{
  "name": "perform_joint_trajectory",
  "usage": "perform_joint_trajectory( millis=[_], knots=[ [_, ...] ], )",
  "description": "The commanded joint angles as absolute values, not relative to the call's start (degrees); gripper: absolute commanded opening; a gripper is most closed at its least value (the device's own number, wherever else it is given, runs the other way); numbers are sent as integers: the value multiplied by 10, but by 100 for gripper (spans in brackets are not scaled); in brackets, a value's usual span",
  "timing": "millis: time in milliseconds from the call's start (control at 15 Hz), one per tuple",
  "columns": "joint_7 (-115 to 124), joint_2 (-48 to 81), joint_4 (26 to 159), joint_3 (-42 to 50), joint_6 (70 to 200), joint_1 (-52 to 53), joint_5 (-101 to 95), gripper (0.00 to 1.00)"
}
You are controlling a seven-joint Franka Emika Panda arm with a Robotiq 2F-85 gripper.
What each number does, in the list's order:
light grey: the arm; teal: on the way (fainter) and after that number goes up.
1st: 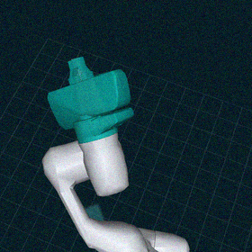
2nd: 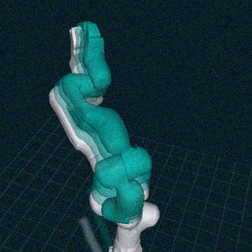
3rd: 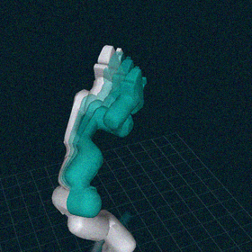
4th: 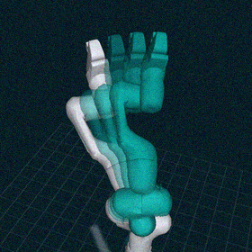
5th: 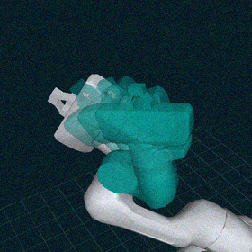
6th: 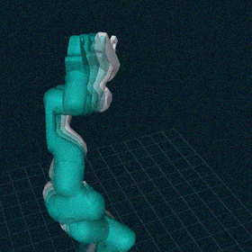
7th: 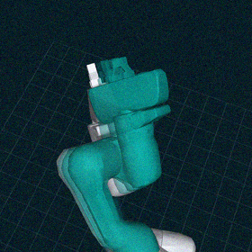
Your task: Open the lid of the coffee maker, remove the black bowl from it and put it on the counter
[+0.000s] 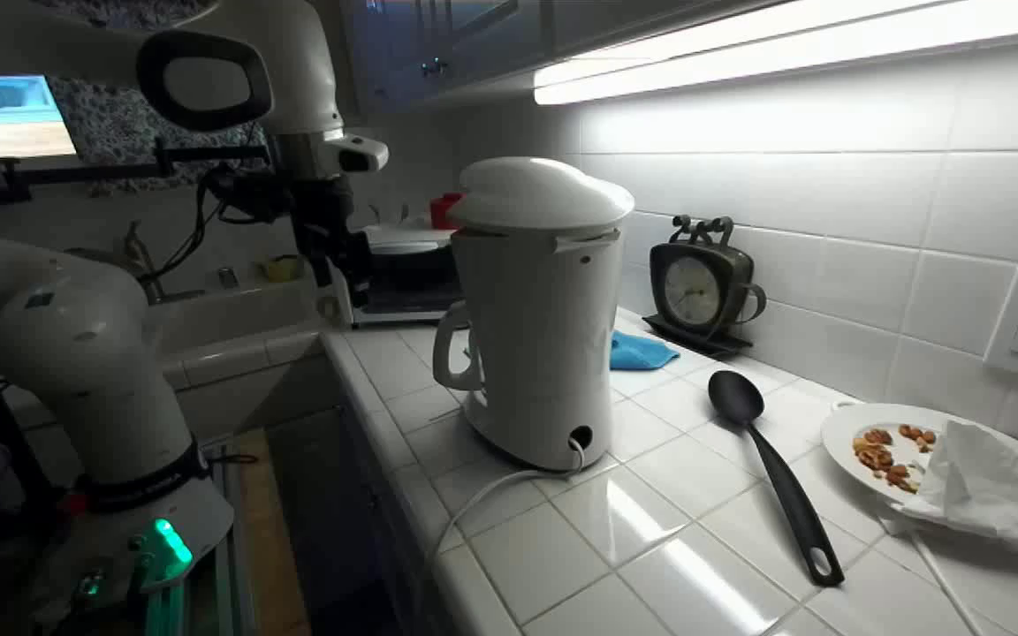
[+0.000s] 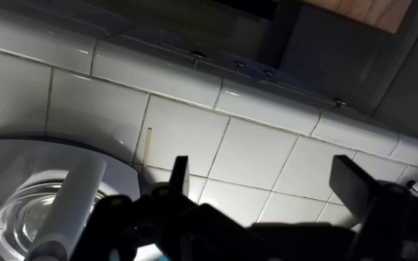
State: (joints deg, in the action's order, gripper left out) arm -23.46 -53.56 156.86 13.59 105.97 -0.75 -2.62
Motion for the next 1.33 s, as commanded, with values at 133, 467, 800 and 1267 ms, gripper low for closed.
perform_joint_trajectory(
  millis=[133,467,800,1267],
  knots=[
    [-234,-535,1568,136,1059,-7,-26,100],
    [-212,-525,1518,89,1096,-24,-91,100],
    [-166,-506,1467,32,1137,-37,-184,100],
    [-87,-456,1466,7,1254,-85,-324,100]
  ],
)
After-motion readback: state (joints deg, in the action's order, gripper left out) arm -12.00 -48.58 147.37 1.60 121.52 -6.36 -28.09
